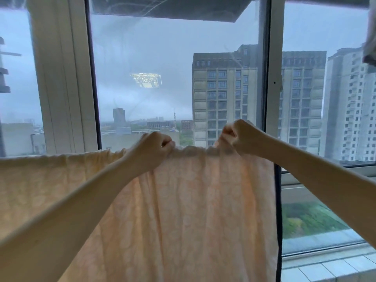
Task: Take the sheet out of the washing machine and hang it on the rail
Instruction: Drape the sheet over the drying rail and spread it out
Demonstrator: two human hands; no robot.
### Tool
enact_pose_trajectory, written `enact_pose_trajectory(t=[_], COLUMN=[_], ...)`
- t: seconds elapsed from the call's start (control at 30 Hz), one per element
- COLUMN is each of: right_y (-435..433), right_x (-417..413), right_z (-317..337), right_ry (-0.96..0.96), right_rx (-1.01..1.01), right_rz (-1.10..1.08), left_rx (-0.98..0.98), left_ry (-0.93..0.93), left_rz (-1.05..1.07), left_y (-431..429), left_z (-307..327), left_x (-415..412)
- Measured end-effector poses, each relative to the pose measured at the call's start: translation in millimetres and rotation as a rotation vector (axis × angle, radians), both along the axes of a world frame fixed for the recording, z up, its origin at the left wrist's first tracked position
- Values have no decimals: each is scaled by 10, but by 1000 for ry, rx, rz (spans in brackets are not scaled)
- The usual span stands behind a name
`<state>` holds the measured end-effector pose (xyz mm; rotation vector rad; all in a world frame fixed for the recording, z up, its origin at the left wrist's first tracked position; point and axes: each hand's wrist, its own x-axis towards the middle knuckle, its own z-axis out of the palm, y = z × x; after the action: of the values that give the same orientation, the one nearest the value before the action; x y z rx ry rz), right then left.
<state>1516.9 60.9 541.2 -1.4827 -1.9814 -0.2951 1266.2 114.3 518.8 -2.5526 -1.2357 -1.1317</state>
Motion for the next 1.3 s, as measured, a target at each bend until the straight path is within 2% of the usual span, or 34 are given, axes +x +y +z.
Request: enact_pose_trajectory(t=[0.1, 0.13, 0.23, 0.3, 0.37, 0.5, 0.6, 0.8, 0.93, 1.2, 1.3], right_y=[30, 37, 22, -16, -55, -157, -210, -165, -165, -194, -190], right_x=[-238, -303, -383, -310, -145, 270, 469, 660, 952, 942, 728], right_z=[108, 107, 5, 13, 54, -10, -117, -194, -213, -167, -135], right_ry=[108, 97, -43, 16, 114, -4, 4, 11, 6, -18, -33], right_rx=[187, 176, -45, -94, -86, -151, -85, 97, 79, 4, 11], right_rz=[56, 84, 152, 167, 129, -44, -95, -177, -279, -232, -147], left_rx=[-20, -13, 42, 80, 98, 106, 65, 14, 55, 42, 15], left_ry=[-1, 5, 1, -3, 16, 93, 128, -14, -50, -7, 30], left_rz=[6, 14, 11, -31, -66, -132, -132, -140, -63, -44, -81], left_y=[-26, -53, -184, -264, -331, -340, -227, -125, -54, -125, -139], left_z=[-10, -16, -41, -36, -5, 73, 79, 79, 48, 89, 108], left_x=[7, 9, 36, 113, 260, 637, 832, 911, 811, 550, 379])
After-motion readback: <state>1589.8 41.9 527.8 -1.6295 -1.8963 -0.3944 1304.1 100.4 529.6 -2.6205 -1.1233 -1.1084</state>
